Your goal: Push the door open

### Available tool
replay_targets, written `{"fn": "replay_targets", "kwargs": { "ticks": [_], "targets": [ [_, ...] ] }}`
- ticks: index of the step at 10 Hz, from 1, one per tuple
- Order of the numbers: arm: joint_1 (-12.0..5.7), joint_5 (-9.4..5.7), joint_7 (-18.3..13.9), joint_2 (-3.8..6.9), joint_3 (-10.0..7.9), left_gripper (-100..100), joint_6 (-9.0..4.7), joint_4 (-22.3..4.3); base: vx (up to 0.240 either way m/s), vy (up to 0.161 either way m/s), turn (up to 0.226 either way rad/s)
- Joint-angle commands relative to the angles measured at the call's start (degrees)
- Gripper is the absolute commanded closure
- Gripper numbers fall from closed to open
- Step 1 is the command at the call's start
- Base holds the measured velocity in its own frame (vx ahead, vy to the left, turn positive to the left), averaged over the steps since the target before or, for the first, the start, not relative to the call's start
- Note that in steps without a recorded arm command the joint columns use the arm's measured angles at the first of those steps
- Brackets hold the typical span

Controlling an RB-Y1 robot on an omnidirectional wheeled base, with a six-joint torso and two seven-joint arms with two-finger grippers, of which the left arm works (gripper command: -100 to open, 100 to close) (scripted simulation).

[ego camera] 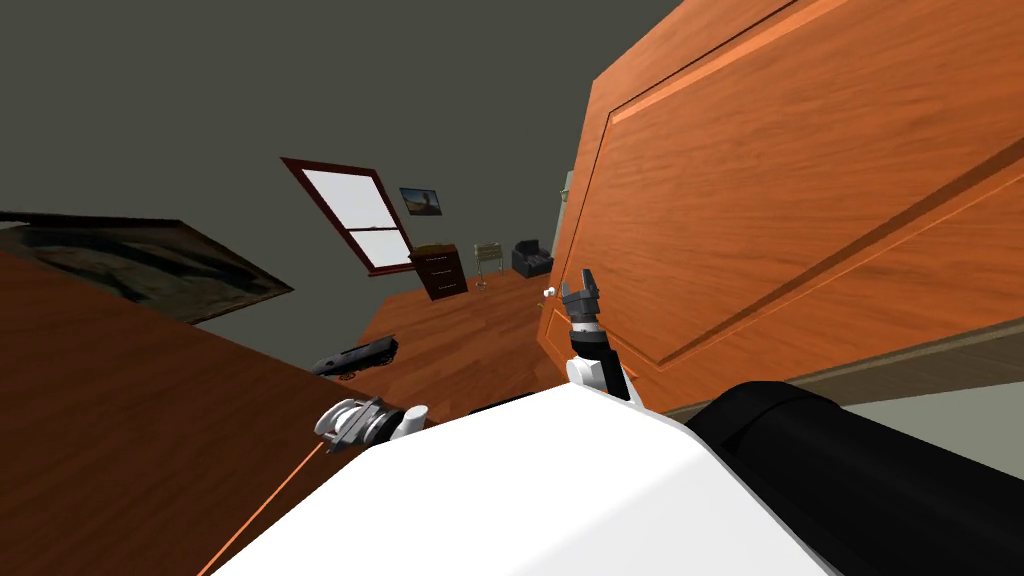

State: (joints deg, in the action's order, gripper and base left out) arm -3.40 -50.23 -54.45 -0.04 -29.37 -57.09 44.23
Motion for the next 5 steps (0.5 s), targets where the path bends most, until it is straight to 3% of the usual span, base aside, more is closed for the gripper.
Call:
{"fn": "replay_targets", "kwargs": {
  "ticks": [1,5],
  "targets": [
    [0.13,-0.76,0.2,1.33,-0.94,100,-0.26,-0.03,0.096,0.069,0.024],
    [0.43,-2.41,0.64,2.58,-2.96,100,-0.81,-0.11,0.161,0.12,0.055]
  ]
}}
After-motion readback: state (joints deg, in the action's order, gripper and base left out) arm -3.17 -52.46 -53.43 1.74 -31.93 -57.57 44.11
